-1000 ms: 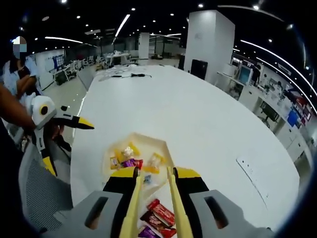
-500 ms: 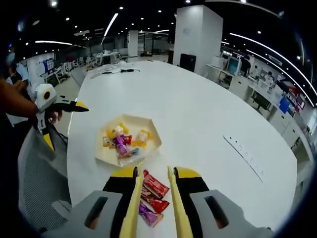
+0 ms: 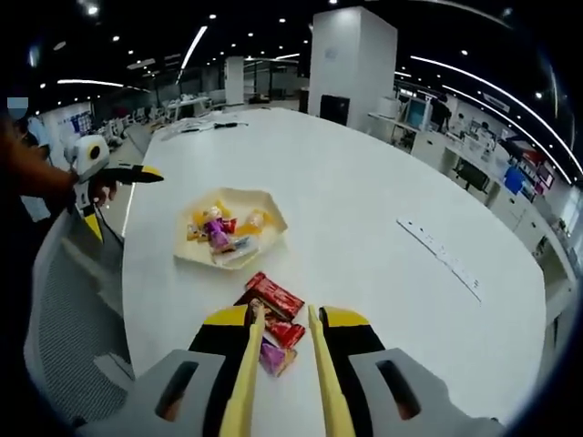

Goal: Place the target food into the container with the food tongs after gripping and lifting it, then release it inside without dropping or visibly crushing the food.

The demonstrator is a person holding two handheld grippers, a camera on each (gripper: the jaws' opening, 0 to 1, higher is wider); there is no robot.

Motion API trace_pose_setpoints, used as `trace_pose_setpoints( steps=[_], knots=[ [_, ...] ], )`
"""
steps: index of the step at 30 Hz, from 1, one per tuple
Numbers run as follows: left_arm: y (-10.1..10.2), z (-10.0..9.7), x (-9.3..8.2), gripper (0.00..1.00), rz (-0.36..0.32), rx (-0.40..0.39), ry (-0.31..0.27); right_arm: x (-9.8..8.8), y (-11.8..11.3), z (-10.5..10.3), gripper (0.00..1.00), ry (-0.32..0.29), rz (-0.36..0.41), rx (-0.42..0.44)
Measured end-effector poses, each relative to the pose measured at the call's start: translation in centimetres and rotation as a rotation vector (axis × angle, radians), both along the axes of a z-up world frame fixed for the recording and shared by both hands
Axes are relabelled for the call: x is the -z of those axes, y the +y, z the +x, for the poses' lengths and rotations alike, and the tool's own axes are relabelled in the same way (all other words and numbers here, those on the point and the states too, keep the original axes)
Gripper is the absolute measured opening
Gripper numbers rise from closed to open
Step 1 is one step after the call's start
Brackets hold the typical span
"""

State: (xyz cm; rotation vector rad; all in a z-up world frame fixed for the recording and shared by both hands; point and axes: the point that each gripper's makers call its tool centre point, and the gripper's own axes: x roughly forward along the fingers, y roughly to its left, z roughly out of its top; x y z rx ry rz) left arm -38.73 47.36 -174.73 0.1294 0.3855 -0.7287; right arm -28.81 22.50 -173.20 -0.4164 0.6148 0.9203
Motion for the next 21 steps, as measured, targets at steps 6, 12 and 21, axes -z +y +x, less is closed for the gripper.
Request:
trace_pose_setpoints(
  steps=[6, 12, 21],
  knots=[
    [-0.1, -0.1, 0.1, 0.99, 0.003, 0.005, 0.003, 1.4, -0.2, -0.4, 0.28, 0.019, 0.001, -0.015],
    [-0.1, -0.1, 0.3, 0.99, 0.008, 0.006, 0.008, 2.7, 0.0, -0.7, 0.28, 0.020, 0.001, -0.049],
    [-0.3, -0.2, 0.6, 0.99, 0.018, 0.016, 0.020, 5.0, 0.7, -1.1, 0.28, 0.032, -0.042, -0.138]
  ],
)
